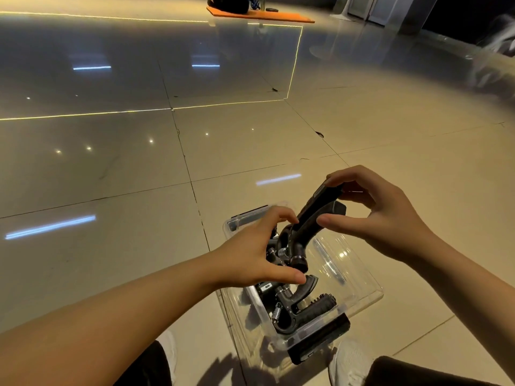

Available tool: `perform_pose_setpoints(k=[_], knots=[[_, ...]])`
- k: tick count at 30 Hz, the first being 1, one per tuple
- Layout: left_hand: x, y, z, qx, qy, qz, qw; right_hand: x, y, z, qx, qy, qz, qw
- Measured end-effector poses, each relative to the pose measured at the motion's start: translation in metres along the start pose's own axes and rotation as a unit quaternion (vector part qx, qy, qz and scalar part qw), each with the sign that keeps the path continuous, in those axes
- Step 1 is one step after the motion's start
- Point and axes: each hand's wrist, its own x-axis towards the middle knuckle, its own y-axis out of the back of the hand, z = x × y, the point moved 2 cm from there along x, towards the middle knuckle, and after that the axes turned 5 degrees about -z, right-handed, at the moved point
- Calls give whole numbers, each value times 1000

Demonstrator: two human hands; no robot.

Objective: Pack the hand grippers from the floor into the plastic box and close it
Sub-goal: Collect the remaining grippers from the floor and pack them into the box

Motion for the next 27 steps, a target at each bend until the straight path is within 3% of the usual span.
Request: perform_pose_setpoints(k=[6,10,13,17,21,27], knots=[[-5,-12,-20,-17,-1,-26,1000,-3,-9,22,65,-23,-60,996],[0,-16,-41,-19,17,-83,996,-2,-17,44,53,-61,-77,994],[2,-15,-74,107,37,-132,985,-2,-26,58,-39,-71,-98,992],[6,-2,-136,335,88,-154,925,7,-42,78,-176,-14,-103,979],[28,3,-167,386,21,-4,922,40,-58,105,-172,-34,-83,981],[35,-48,-230,186,154,165,956,98,-116,158,51,-81,-83,992]])
